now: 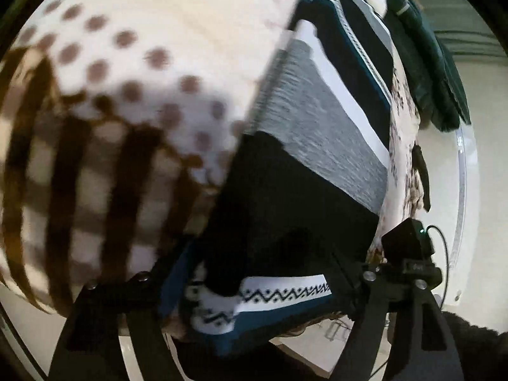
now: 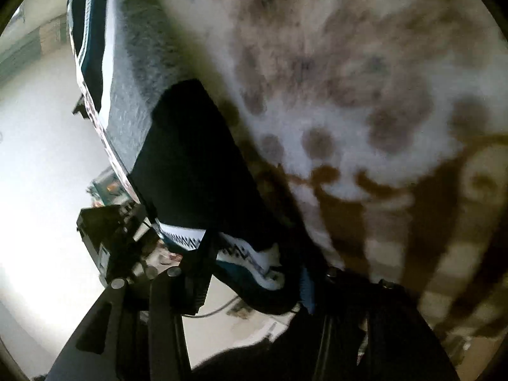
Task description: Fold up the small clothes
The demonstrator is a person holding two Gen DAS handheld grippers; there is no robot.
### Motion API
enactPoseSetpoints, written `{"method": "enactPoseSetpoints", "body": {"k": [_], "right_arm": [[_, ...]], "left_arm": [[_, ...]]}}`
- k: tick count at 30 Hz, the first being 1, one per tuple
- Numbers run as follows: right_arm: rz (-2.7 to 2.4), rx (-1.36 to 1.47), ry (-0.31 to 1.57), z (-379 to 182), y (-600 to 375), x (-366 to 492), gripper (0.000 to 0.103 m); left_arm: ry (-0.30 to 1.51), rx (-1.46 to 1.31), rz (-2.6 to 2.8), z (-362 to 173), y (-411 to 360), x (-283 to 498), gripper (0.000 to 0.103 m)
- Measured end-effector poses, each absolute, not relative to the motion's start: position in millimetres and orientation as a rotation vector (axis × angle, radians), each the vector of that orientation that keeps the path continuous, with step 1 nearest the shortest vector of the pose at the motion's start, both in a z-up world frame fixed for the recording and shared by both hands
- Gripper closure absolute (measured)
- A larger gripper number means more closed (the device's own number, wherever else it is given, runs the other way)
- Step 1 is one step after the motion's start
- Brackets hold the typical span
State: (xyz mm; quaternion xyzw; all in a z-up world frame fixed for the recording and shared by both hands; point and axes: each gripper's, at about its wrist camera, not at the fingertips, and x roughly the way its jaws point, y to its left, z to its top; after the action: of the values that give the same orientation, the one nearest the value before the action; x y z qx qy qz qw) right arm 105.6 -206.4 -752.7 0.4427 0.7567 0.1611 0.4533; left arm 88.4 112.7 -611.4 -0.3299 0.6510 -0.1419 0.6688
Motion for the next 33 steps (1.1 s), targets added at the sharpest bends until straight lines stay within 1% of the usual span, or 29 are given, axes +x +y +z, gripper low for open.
{"method": "enactPoseSetpoints", "body": {"k": [1, 2, 5, 9, 13, 17, 20, 24, 30, 33], "right_arm": [[0.393, 1.102, 1.846, -750, -204, 105, 0.069], [0.389, 1.091, 1.831, -748, -199, 105, 0.092], [0.419, 1.081, 1.776, -731, -191, 109, 0.093], [0.459, 1.106, 1.706, -697, -186, 117, 0.094], [0.485, 1.132, 1.612, -656, -191, 139, 0.094], [0.496, 1.154, 1.488, -616, -201, 188, 0.094], [0.500, 1.143, 1.393, -587, -205, 243, 0.094], [0.469, 1.112, 1.289, -563, -213, 334, 0.094], [0.407, 1.059, 1.240, -571, -238, 471, 0.094], [0.379, 1.047, 1.255, -586, -244, 528, 0.094]], "left_arm": [[1.472, -0.728, -0.324, -609, 111, 87, 0.079], [1.480, -0.712, -0.321, -605, 109, 88, 0.094], [1.472, -0.712, -0.313, -590, 107, 87, 0.094], [1.440, -0.711, -0.345, -553, 103, 93, 0.095], [1.324, -0.759, -0.357, -505, 110, 116, 0.095], [1.169, -0.799, -0.367, -457, 114, 174, 0.095], [1.075, -0.793, -0.390, -436, 112, 227, 0.095], [1.005, -0.799, -0.395, -432, 111, 309, 0.095], [0.997, -0.799, -0.379, -459, 113, 434, 0.094], [1.053, -0.832, -0.381, -482, 115, 484, 0.091]]}}
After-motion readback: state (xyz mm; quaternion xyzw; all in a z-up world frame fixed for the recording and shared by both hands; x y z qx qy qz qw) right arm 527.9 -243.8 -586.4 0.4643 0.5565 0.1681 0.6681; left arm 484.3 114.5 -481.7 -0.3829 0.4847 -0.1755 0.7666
